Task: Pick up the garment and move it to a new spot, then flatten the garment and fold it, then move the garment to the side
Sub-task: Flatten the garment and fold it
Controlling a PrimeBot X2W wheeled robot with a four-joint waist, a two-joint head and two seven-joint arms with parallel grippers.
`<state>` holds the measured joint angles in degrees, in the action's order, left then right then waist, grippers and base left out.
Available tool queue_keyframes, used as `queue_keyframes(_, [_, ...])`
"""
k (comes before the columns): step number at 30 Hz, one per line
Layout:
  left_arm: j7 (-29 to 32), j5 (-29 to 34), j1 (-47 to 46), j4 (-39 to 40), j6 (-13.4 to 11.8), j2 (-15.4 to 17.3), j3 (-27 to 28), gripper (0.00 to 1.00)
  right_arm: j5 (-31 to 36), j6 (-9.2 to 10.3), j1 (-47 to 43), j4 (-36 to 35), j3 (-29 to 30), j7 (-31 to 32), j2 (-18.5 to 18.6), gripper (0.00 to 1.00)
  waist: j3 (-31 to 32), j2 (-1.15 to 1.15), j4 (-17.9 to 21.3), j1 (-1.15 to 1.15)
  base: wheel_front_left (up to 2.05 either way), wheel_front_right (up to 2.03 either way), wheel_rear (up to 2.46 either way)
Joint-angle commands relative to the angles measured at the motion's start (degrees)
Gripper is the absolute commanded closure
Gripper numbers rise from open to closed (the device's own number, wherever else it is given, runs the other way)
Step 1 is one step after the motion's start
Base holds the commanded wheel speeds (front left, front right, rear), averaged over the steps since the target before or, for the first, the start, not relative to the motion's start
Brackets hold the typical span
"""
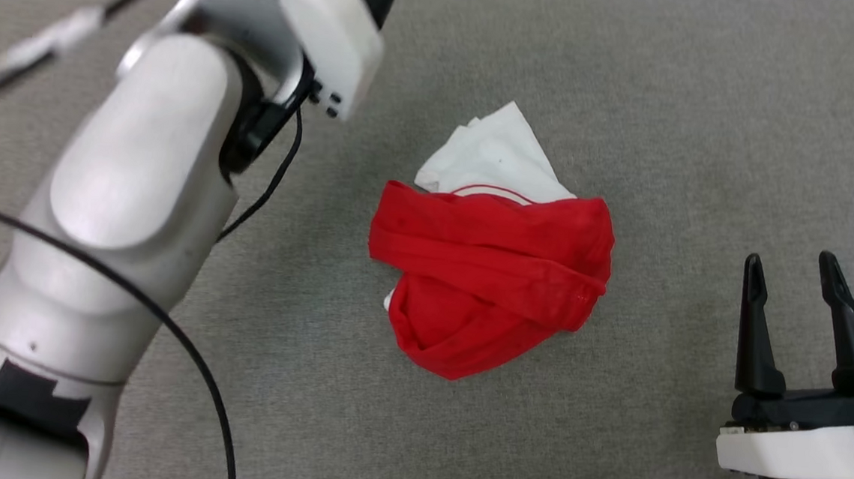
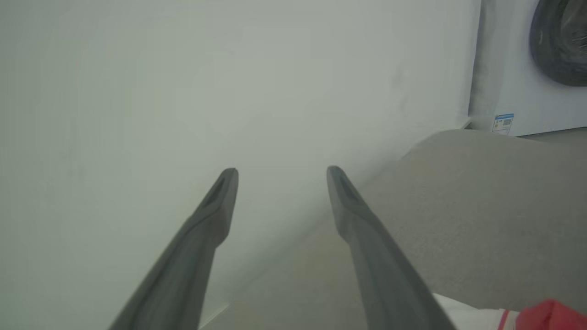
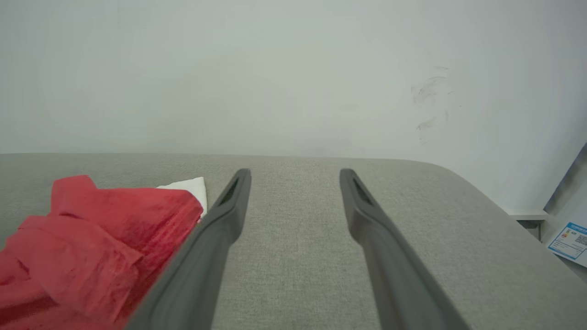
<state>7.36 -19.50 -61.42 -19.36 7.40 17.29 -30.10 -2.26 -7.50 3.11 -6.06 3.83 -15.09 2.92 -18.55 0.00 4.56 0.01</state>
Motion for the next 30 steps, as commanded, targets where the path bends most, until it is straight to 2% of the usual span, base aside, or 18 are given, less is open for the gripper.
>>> queue_keyframes(1, [1.2,-1.3,-0.4,-0.6,0.0,0.3,-0.9,0.00,0.2,0.02,0.8,-0.3,0.0,-0.1,-0.1,0.00,-1.8,0.00,1.1,-0.01,0.00,0.00,0.00])
queue_keyframes(10, [28.8,-22.5,-12.8,-1.4,0.0,5.6,-22.0,0.00,-0.7,0.02,4.3,-1.5,-0.5,-0.1,-0.1,0.00,-7.8,0.00,4.0,-0.01,0.00,0.00,0.00])
queue_keyframes(15, [40.6,-30.9,-17.5,-1.1,0.0,8.0,-29.9,0.00,-1.3,0.02,6.0,-1.8,-1.1,-0.1,-0.1,0.00,-11.3,0.00,5.5,-0.01,0.00,0.00,0.00])
queue_keyframes(20, [44.2,-34.8,-19.8,-2.5,0.0,8.5,-34.7,0.00,-2.2,0.02,7.8,-1.8,-1.5,-0.1,-0.1,0.00,-14.1,0.00,7.0,-0.01,0.00,0.00,0.00])
queue_keyframes(28, [46.3,-36.2,-18.3,-4.8,0.0,10.2,-42.6,0.00,-3.3,0.02,8.8,-1.7,-1.3,-0.1,-0.1,0.00,-16.2,0.00,8.2,-0.01,0.00,0.00,0.00])
queue_keyframes(29, [46.1,-36.4,-18.1,-4.7,0.0,10.4,-43.0,0.89,-3.3,0.02,8.8,-1.6,-1.3,-0.1,-0.1,0.00,-16.2,0.00,8.1,-0.01,0.00,0.00,0.00])
queue_keyframes(30, [45.5,-36.3,-18.3,-4.4,0.0,10.3,-43.2,1.00,-3.3,0.02,8.7,-1.6,-1.1,-0.1,-0.1,0.00,-16.1,0.00,8.0,-0.01,0.00,0.00,0.00])
